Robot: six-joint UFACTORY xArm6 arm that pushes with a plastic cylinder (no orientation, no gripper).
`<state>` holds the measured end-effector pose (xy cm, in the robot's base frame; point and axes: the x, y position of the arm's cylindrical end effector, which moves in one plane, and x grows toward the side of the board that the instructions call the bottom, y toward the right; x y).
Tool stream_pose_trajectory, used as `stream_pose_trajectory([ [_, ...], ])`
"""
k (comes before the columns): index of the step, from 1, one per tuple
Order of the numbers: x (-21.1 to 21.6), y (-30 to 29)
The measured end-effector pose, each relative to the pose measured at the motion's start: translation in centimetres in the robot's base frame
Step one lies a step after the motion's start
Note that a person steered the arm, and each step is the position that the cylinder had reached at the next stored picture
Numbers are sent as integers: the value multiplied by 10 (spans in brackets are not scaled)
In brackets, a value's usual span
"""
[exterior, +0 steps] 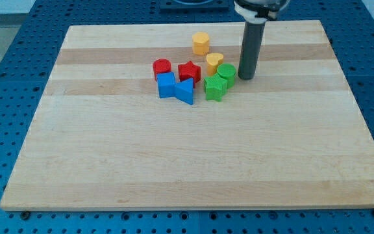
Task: Slightly push the green circle into the heart
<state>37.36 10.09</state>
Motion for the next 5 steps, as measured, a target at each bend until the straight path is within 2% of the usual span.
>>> stream_pose_trajectory([
  [5, 9, -10],
])
